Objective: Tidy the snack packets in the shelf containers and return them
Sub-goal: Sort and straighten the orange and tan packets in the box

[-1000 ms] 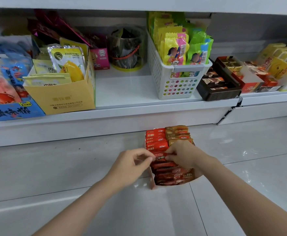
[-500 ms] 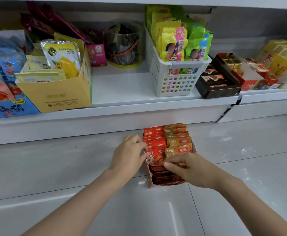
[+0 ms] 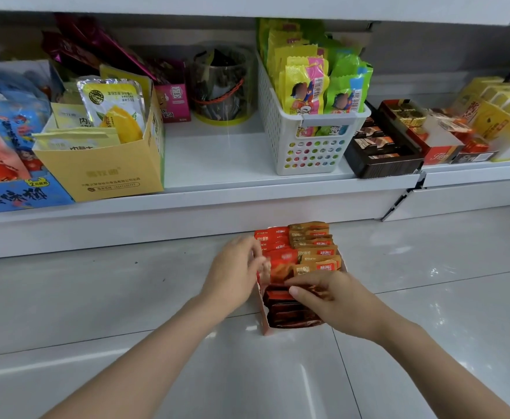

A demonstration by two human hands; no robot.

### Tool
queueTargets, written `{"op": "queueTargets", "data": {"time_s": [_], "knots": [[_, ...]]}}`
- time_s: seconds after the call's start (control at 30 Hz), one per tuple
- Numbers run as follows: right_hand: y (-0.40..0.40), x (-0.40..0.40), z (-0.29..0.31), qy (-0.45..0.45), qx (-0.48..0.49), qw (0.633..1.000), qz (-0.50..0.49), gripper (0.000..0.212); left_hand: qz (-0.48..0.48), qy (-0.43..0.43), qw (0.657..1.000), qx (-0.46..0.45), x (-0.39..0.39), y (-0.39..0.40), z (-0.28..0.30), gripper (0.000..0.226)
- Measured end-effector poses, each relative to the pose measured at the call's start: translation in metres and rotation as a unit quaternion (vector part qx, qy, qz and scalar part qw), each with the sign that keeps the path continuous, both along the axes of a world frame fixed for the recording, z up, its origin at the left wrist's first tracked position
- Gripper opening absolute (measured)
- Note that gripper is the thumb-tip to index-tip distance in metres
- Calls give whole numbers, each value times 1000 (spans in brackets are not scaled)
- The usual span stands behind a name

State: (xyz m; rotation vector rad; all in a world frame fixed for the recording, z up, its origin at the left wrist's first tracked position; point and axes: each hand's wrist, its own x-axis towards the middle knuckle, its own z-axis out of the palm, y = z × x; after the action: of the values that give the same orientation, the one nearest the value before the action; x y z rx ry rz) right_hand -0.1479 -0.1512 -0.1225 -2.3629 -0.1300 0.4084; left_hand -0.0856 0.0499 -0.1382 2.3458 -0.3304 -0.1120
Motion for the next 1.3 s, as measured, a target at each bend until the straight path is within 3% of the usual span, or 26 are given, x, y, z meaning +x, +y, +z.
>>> {"op": "queueTargets", "data": {"time_s": [0.2,0.33,0.5,0.8,0.87,0.93,1.0,1.07,1.13,1.2,1.3], "knots": [[6,1,1,-19,114,986,-124,19,71,41,966,-246,29,5,57,19],[7,4,20,0,253,947,-196,56,61,37,956,-285,39,11,87,19],[13,1,46,47,369,918,-138,29,29,93,947,-307,34,11,101,10],[27,-7,54,60,427,891,-144,32,51,89,943,-316,25,13,104,7],[30,-5,57,13,404,897,-180,26,61,59,956,-280,21,13,103,22],[32,-3,59,-65,348,909,-221,23,37,83,970,-226,12,11,99,47],[37,-3,61,-135,281,924,-223,30,-23,201,939,-278,-6,4,94,59],[45,-6,60,-182,217,943,-175,31,-55,323,849,-416,-20,-6,88,49],[54,-11,56,-197,172,956,-131,27,-15,358,790,-498,-24,-10,85,35],[56,-12,54,-207,185,947,-162,28,27,354,773,-526,-21,-8,85,30],[42,-4,62,-212,234,909,-272,13,32,332,803,-494,-15,-1,88,31]]}}
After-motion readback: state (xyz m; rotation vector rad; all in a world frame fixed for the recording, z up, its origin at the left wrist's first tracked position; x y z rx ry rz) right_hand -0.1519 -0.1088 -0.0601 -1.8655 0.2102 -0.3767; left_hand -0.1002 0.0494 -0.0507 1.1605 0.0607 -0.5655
